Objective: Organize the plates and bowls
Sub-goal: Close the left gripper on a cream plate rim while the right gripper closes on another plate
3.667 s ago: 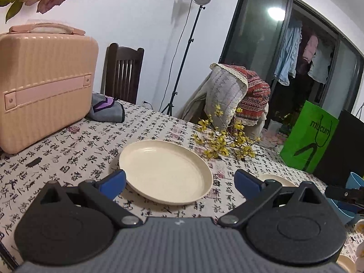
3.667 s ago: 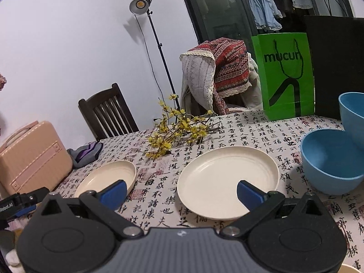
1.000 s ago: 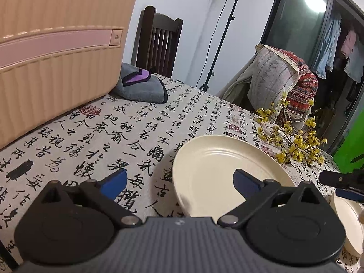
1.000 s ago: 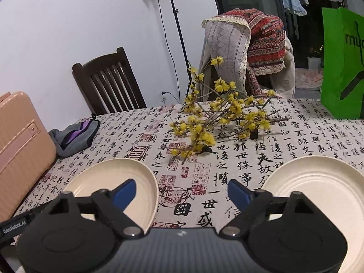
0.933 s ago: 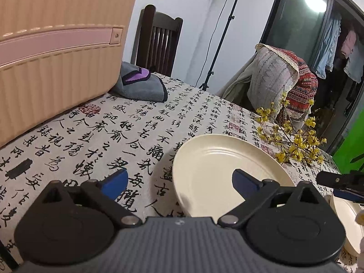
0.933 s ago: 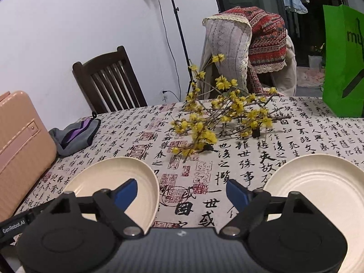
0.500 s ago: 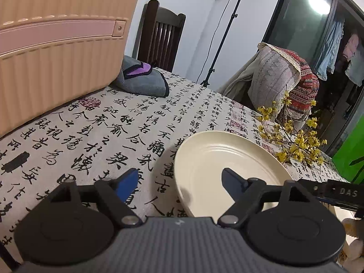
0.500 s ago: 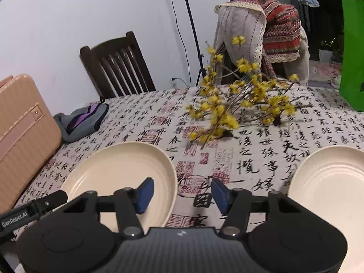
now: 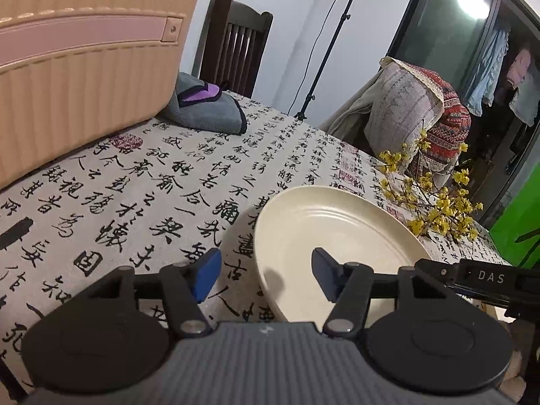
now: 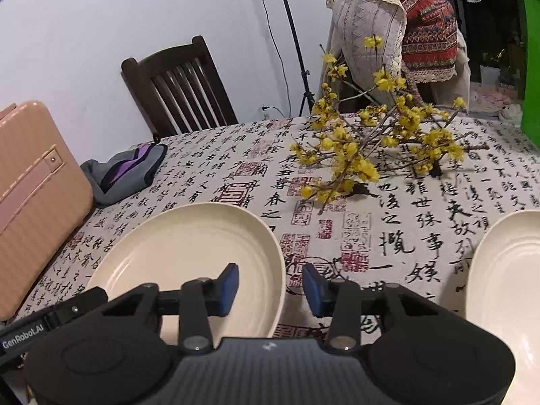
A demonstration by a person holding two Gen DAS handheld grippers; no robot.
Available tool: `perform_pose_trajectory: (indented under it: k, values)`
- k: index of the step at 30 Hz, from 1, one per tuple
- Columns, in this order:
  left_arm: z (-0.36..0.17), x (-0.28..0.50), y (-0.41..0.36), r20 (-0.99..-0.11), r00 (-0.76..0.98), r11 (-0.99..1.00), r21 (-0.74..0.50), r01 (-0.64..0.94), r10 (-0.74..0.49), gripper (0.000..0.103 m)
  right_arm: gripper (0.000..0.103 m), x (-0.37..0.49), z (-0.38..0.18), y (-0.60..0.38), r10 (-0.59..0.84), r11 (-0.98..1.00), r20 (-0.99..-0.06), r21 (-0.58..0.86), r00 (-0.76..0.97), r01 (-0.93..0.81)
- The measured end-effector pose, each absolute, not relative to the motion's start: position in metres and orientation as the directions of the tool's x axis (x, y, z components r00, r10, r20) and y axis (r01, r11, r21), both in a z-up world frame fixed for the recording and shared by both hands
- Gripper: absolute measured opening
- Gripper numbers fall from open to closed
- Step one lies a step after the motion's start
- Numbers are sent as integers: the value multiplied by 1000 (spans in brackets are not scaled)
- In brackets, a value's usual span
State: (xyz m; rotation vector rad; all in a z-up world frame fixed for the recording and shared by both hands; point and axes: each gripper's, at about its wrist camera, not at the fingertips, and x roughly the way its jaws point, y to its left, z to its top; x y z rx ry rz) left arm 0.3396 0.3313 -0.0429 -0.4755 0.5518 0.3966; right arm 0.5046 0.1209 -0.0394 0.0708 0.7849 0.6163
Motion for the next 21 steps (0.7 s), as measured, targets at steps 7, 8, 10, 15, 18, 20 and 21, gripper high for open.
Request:
perform_pose_trajectory:
  k: [7, 8, 10, 15, 18, 20, 21]
  values:
    - [-46, 342, 332, -586, 785, 820, -340, -461, 199, 44, 26, 511, -50, 125, 567, 806, -653, 312, 503, -504]
    - [-46, 342, 332, -587, 785, 819, -341, -461, 197, 41, 26, 511, -50, 125, 568, 805, -652, 313, 503, -504]
    - [-48, 343, 333, -587, 789, 818, -357, -452, 180, 32, 21, 511, -51, 125, 568, 805, -650, 312, 505, -504]
    - [-49, 344, 336, -595, 784, 811, -365, -458, 175, 27, 13, 511, -52, 122, 565, 805, -653, 301, 505, -512]
    - [-49, 344, 335, -596, 782, 810, -361, -463, 182, 26, 11, 508, -50, 120, 567, 803, -652, 300, 504, -515]
    - [-49, 344, 336, -596, 781, 808, -359, -468, 187, 26, 11, 506, -50, 118, 571, 798, -652, 299, 499, -523]
    - [-49, 343, 336, -596, 780, 807, -358, -470, 191, 26, 11, 504, -50, 118, 572, 796, -652, 295, 498, -529]
